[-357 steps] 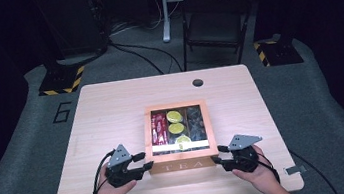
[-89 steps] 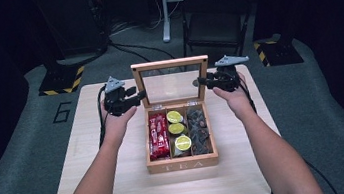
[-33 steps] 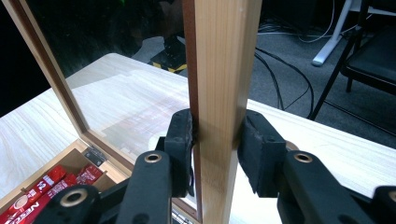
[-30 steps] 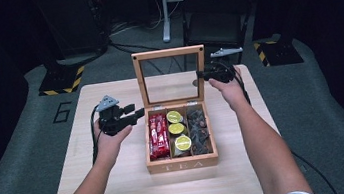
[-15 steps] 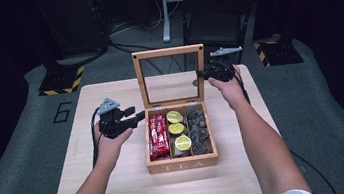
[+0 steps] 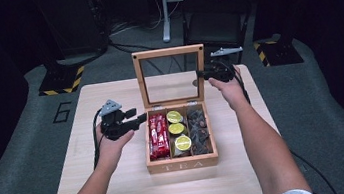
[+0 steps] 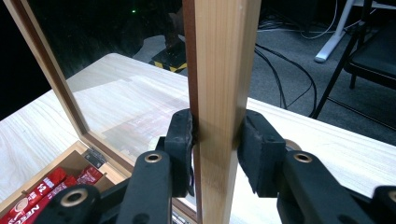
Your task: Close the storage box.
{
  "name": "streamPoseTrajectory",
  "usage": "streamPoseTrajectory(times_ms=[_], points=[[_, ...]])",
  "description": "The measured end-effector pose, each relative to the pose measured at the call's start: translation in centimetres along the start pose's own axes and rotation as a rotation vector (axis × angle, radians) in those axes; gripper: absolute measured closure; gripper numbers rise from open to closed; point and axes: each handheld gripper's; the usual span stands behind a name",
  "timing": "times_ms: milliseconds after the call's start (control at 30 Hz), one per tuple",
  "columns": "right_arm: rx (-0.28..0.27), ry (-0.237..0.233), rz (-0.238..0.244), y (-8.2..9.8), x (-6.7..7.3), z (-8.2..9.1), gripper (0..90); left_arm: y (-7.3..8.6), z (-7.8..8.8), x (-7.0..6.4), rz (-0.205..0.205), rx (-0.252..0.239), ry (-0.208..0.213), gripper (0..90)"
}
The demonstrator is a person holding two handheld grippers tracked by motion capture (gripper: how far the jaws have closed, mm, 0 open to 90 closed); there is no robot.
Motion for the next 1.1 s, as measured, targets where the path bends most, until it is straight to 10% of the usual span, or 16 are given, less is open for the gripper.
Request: streamPoseTrajectory(times_ms=[1100], points=[[-0.009,-0.01,0.009,0.2,0.0,0.2,65.5,4.0,-3.1,-2.3,0.029,0.113,0.022,46.3]])
Point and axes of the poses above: each handheld gripper's, and its own axes: z roughly backward along the jaws, y roughly out of its underside, x roughly to its left, and after that the axes turned 3 degrees about -y, right-handed
